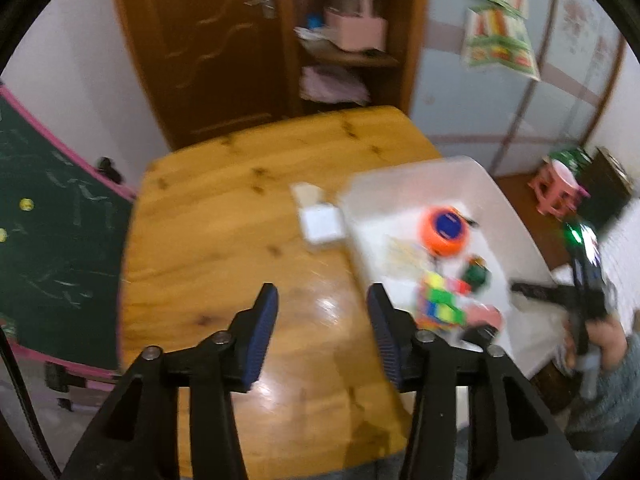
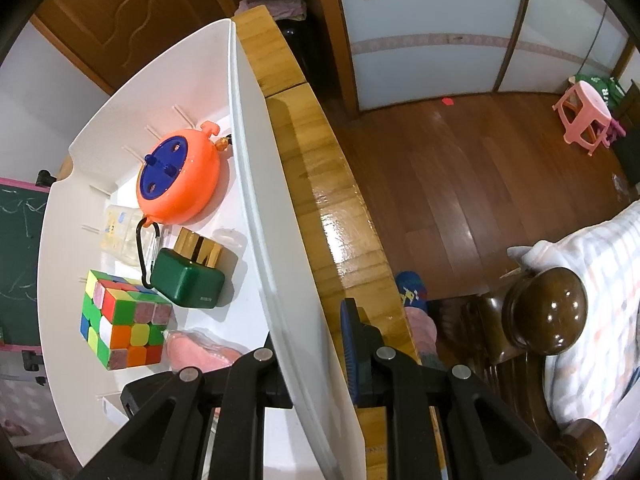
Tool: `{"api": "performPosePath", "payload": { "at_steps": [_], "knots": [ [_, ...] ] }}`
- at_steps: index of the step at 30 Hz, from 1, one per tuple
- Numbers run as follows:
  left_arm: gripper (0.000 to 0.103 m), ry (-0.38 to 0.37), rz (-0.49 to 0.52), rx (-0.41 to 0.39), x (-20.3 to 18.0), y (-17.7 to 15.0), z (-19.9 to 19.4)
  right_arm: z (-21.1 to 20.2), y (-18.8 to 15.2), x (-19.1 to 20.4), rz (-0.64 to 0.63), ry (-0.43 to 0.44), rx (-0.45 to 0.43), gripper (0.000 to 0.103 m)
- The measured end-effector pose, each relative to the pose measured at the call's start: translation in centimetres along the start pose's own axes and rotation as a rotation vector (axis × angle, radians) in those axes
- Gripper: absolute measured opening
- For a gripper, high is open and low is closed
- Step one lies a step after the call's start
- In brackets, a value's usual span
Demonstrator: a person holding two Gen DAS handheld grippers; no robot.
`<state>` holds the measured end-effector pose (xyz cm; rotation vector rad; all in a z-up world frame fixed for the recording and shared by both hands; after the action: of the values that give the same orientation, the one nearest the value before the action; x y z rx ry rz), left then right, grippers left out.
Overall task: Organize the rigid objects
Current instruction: 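Move the left gripper back to the beige plastic piece on the table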
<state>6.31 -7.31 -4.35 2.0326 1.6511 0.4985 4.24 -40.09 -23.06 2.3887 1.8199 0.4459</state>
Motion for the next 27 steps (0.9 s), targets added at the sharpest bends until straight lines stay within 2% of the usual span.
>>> {"api": "performPosePath", "payload": {
  "at_steps": [5, 9, 13, 19, 27],
  "knots": [
    [0.069, 0.093, -0.064, -0.08, 4.0, 3.9, 0.1, 0.2, 0.1, 0.1, -0.006, -0.013, 0.016, 0.018],
    [0.069, 0.096, -0.088, -0.065, 5.2, 6.1, 2.6, 0.2, 0.0, 0.0, 0.001, -0.018, 0.016, 0.018],
    [0.069, 0.055, -0.077, 0.016, 5.1, 7.7, 8.1, 0.2, 0.0, -0.1, 0.007, -0.024, 0.012, 0.018],
    [0.069, -0.04, -0.116, 0.204, 4.4, 9.2, 17.2, 0.2, -0.1, 0.0, 0.008, -0.03, 0.015, 0.018],
    [0.069, -0.094, -0.197, 0.347, 3.4, 10.0, 24.6, 0.2, 0.0, 0.2, 0.01, -0.038, 0.02, 0.018]
  ]
}}
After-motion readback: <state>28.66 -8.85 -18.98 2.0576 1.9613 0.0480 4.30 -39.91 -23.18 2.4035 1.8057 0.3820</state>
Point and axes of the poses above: each gripper's, at about its wrist camera, not at the fingertips, and z roughly the way its jaws point, x to its left, y to its top, the point moved 2 cm from there along z, roughly the way its jaws point, and after that the axes turned 5 degrees about -z, right-handed, at the moved point
